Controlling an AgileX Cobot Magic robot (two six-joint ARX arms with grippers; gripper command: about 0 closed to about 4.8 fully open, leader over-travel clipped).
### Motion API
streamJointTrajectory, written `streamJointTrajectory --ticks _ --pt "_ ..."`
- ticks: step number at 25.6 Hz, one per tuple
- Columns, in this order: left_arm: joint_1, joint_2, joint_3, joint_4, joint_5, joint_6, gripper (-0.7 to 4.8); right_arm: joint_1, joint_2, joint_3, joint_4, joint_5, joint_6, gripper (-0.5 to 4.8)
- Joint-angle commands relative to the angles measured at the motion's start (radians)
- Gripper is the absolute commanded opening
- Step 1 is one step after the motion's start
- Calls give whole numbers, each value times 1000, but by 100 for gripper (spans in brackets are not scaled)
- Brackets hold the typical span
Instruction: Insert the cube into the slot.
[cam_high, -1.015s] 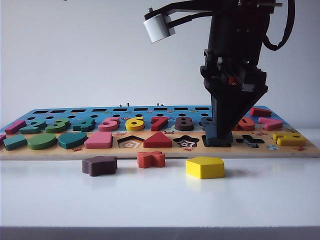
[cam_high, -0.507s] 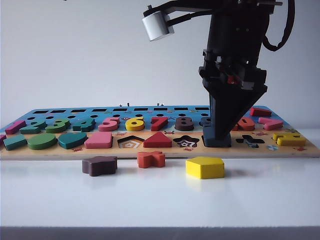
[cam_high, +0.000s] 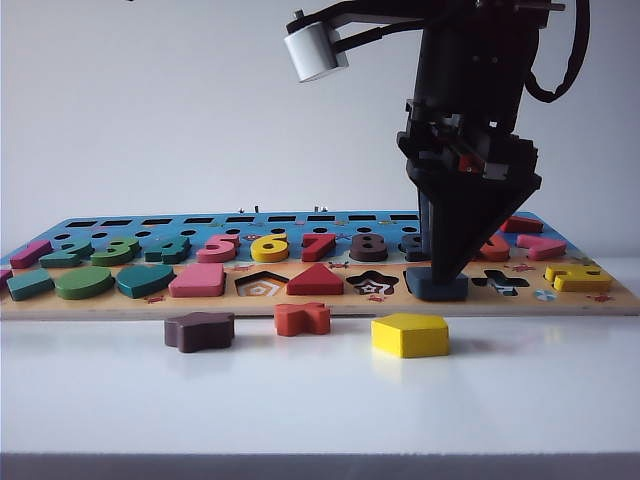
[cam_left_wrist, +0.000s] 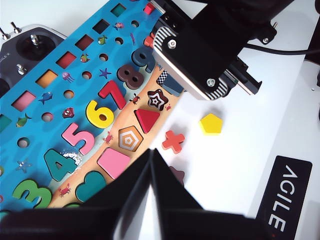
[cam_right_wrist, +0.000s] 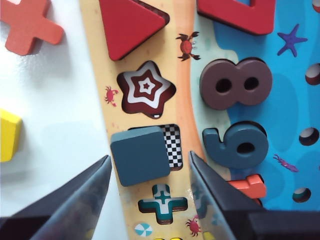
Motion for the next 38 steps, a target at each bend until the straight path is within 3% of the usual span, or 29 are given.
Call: streamJointTrajectory --ticks 1,38 --pt "-1 -2 3 7 0 7 17 1 -2 2 16 37 -1 284" --pt "-1 -1 3 7 0 7 17 3 -20 3 37 59 54 283"
